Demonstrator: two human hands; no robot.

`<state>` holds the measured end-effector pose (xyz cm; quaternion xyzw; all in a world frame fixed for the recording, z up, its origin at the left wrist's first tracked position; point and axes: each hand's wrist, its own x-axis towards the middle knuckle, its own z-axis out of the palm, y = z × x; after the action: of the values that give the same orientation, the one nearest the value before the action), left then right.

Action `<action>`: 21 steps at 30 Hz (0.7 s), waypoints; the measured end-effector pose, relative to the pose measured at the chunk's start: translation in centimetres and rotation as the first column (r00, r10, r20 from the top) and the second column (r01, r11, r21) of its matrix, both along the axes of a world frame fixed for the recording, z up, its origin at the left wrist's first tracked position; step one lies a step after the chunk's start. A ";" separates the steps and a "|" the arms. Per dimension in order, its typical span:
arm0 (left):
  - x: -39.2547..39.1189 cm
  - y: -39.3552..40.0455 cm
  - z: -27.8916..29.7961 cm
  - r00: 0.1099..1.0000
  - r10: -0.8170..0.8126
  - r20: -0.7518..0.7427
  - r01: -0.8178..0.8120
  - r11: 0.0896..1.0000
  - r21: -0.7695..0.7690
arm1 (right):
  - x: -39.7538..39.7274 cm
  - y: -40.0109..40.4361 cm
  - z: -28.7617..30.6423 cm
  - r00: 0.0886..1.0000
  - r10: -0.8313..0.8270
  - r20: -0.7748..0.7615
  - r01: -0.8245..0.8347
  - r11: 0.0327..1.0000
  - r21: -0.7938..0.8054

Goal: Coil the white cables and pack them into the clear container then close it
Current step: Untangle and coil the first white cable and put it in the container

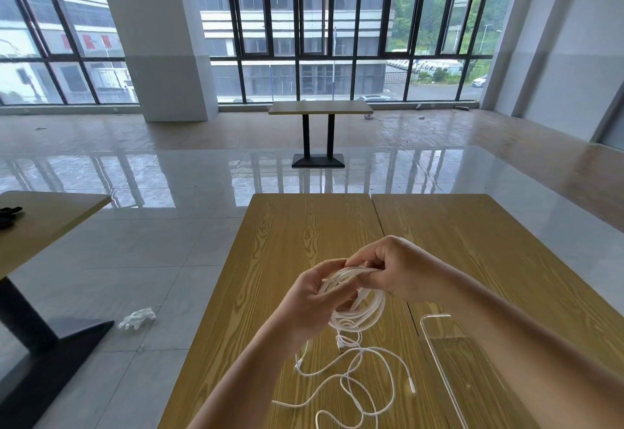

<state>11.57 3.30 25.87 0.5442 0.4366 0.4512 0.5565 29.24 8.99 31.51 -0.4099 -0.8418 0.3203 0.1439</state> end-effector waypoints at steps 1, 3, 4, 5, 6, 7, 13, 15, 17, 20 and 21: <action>0.2 0.1 0.0 0.999 0.043 -0.020 -0.043 0.999 0.021 | -0.1 -0.1 0.0 1.000 -0.011 -0.020 0.011 1.000 0.000; 0.5 0.2 0.0 0.991 0.132 -0.031 -0.131 0.990 0.051 | -0.1 -0.1 -0.1 0.998 -0.037 -0.058 0.037 0.999 -0.001; 0.6 0.2 0.0 0.987 0.160 -0.027 -0.158 0.985 0.066 | -0.1 -0.1 -0.2 0.996 -0.047 -0.071 0.047 0.999 -0.005; 0.7 0.2 -0.1 0.984 0.176 -0.022 -0.173 0.981 0.084 | -0.1 -0.1 -0.3 0.995 -0.054 -0.083 0.053 0.998 -0.013; 0.8 0.2 -0.1 0.983 0.181 -0.015 -0.179 0.979 0.102 | -0.1 -0.1 -0.3 0.994 -0.058 -0.095 0.055 0.998 -0.027; 0.8 0.1 -0.1 0.983 0.181 -0.010 -0.179 0.977 0.113 | -0.1 -0.2 -0.3 0.992 -0.057 -0.109 0.052 0.998 -0.045; 0.0 0.1 0.1 0.983 0.181 -0.019 -0.179 0.980 0.091 | 0.7 -0.2 0.4 0.986 -0.109 -0.126 0.093 0.988 -0.124; -0.3 0.0 0.2 0.980 0.194 -0.035 -0.191 0.979 0.070 | 1.4 0.0 0.6 0.986 -0.138 -0.092 0.133 0.989 -0.064; -0.6 -0.1 0.2 0.979 0.195 -0.067 -0.191 0.980 0.052 | 1.9 0.2 0.8 0.985 -0.159 -0.067 0.160 0.987 0.007; -0.7 -0.1 0.2 0.984 0.160 -0.078 -0.158 0.987 0.036 | 2.4 0.4 0.8 0.980 -0.194 -0.042 0.198 0.970 0.138; -0.6 -0.1 0.3 0.987 0.146 -0.069 -0.143 0.989 0.043 | 2.5 0.4 0.6 0.979 -0.202 -0.021 0.202 0.962 0.184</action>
<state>11.01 3.18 26.14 0.5374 0.4858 0.4788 0.4959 31.70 9.37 32.16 -0.4780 -0.8216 0.2250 0.2143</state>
